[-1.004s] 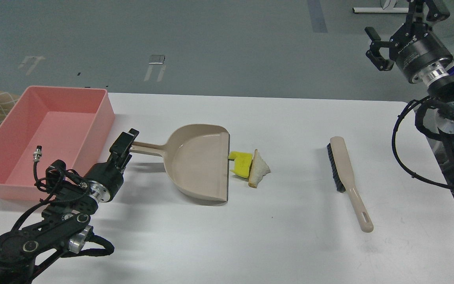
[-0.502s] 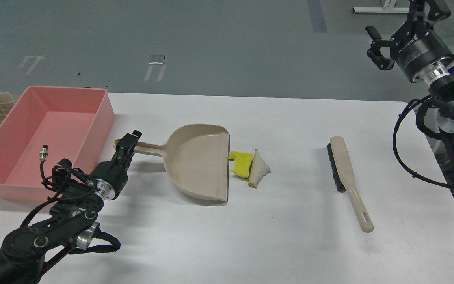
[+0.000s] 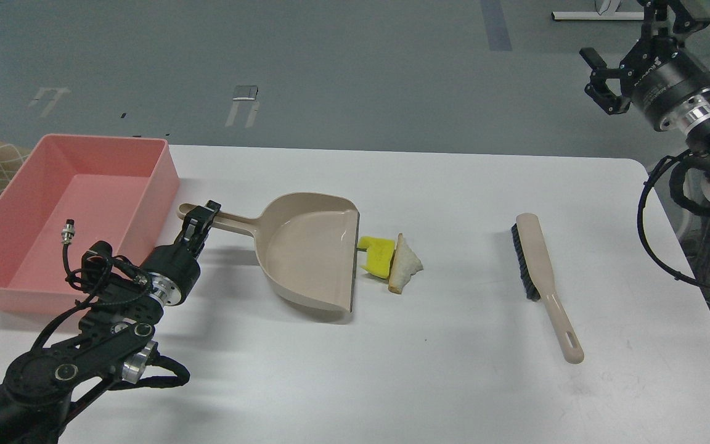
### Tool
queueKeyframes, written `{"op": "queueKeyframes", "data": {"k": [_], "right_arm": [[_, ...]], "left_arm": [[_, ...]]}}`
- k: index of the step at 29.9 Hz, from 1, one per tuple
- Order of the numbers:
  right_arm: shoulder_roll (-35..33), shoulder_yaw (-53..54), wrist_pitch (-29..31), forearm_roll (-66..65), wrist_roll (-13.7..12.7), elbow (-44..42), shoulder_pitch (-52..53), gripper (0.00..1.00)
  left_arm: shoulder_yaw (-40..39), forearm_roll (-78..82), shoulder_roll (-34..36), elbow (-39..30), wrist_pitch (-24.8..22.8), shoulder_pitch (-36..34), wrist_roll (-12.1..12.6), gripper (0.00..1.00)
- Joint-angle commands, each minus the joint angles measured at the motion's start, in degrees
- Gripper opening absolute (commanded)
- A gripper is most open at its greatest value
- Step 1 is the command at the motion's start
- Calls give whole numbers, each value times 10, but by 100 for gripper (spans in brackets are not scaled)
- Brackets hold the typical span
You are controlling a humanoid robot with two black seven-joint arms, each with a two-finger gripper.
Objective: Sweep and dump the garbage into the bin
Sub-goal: 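Move the right gripper down to the brush handle and grasp it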
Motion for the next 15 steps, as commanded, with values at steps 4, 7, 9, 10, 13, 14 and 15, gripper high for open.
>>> {"op": "queueKeyframes", "data": {"k": [4,7,9,10,13,14,15], "right_arm": [[-177,-159,-1,-79,-22,162,2,100],[-262,-217,-1,-135,-43,242,1,100],[-313,-247,0,-174,-50,284,0,100],[-329,-257,0,-187,-51,297,0,100],[-377,-297,2,-224,-51,335,-3,100],[-397,-312,3,-234,-52,351,-6,100],[-416,-332,3,-240,-54,367,-8,100]], "left_arm": [[0,1,0,0,11,-8,-4,0],[0,2,0,0,12,-7,-4,0],[0,2,0,0,13,-7,-4,0],[0,2,0,0,13,-7,-4,0],[0,2,-1,0,13,-7,-4,0],[0,2,-1,0,14,-7,-5,0],[0,3,-1,0,15,-8,-4,0]]}}
